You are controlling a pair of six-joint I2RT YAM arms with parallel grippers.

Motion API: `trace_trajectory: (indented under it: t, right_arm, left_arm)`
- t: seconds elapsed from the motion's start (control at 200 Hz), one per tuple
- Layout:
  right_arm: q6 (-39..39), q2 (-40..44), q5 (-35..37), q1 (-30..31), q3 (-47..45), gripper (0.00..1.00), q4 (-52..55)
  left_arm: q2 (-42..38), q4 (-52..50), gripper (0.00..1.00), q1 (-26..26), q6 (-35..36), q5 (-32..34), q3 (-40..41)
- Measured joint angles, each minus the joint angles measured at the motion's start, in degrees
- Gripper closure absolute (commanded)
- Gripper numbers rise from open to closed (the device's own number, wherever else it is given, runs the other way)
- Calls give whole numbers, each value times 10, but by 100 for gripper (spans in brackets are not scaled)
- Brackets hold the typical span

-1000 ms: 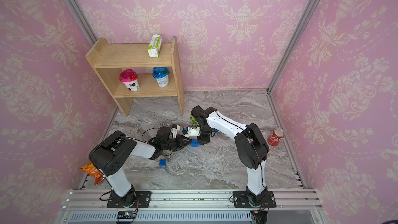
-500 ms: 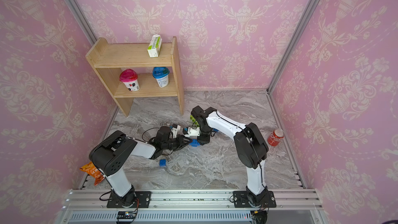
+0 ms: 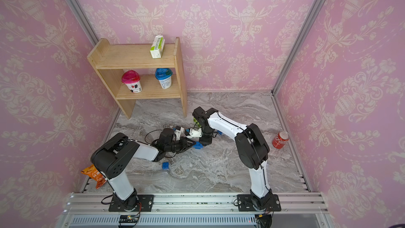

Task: Assemble the letter v with lego
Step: Assemble the lego brick with the lego brick.

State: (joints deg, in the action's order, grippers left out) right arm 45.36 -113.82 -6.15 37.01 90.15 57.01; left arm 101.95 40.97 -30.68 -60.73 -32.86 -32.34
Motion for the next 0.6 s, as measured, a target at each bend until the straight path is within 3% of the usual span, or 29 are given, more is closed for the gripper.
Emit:
trace_trajectory:
  t: [0.6]
  right_arm:
    - [29, -39, 36, 15, 56, 90, 59]
  left_arm:
    - [1, -3, 70, -3, 2, -1, -2]
